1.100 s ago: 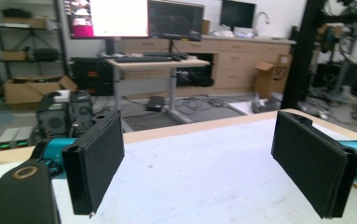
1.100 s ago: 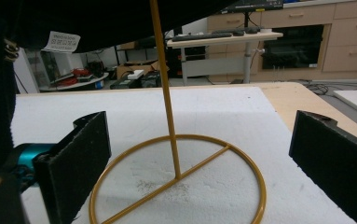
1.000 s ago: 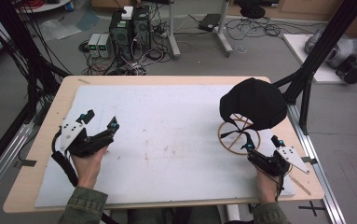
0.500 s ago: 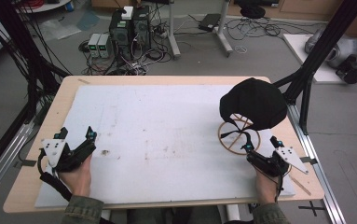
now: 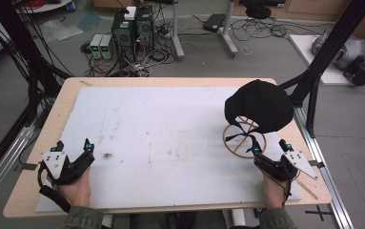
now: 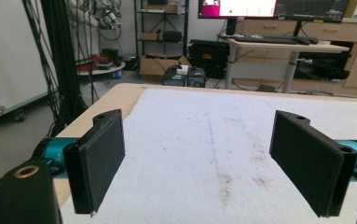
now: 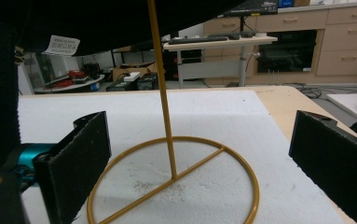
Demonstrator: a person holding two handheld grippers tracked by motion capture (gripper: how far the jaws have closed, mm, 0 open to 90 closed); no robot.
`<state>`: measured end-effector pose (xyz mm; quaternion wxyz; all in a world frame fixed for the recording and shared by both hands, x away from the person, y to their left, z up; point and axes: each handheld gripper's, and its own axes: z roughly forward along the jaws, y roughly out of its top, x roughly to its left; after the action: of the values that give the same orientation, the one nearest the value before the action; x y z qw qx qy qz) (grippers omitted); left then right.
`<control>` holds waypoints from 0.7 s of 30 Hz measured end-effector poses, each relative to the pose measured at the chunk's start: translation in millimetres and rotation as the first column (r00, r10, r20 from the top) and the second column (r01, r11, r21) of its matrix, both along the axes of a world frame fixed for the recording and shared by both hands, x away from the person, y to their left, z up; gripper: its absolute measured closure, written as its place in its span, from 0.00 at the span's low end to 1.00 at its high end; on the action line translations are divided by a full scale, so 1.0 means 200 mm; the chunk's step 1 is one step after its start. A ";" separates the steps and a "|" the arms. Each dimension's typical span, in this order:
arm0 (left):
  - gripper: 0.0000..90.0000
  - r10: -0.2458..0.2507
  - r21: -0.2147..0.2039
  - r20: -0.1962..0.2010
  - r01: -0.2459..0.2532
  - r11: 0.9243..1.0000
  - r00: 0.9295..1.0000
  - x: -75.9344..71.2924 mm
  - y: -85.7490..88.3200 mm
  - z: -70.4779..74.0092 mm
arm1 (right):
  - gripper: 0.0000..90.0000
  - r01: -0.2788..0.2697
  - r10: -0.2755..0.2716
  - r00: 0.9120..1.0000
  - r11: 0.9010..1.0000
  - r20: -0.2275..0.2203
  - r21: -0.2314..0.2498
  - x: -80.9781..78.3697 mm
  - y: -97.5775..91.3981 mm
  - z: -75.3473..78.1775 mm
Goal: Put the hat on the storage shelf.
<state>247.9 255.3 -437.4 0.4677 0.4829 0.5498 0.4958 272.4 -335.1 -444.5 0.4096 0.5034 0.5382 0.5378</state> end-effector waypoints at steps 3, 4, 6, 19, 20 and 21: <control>0.20 -0.007 0.002 -0.005 0.007 1.000 1.000 0.00 0.00 -0.01 | 0.05 -0.003 0.003 1.000 1.000 -0.003 -0.006 0.00 0.00 0.00; 0.20 -0.005 0.002 -0.007 0.005 1.000 1.000 0.00 0.00 -0.01 | 0.05 -0.007 0.007 1.000 1.000 0.001 -0.013 0.00 0.01 0.00; 0.20 -0.001 -0.002 -0.005 0.001 1.000 1.000 -0.01 0.01 -0.01 | 0.05 -0.012 0.012 1.000 1.000 -0.001 -0.020 0.00 0.01 0.00; 0.20 0.000 -0.024 -0.007 0.000 1.000 1.000 -0.02 0.02 -0.01 | 0.05 -0.023 0.023 1.000 0.999 -0.004 -0.023 0.00 0.01 -0.01; 0.21 -0.001 -0.027 -0.006 0.001 1.000 1.000 -0.01 0.01 -0.01 | 0.05 -0.021 0.021 1.000 1.000 -0.002 -0.022 0.00 0.01 0.00; 0.21 -0.004 -0.030 -0.008 0.004 1.000 1.000 -0.01 0.01 -0.01 | 0.05 -0.021 0.021 1.000 1.000 -0.001 -0.020 0.00 0.01 0.00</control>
<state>245.3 257.6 -439.8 0.4736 0.4791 0.5580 0.4846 272.7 -333.1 -445.3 0.4084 0.4938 0.5491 0.5365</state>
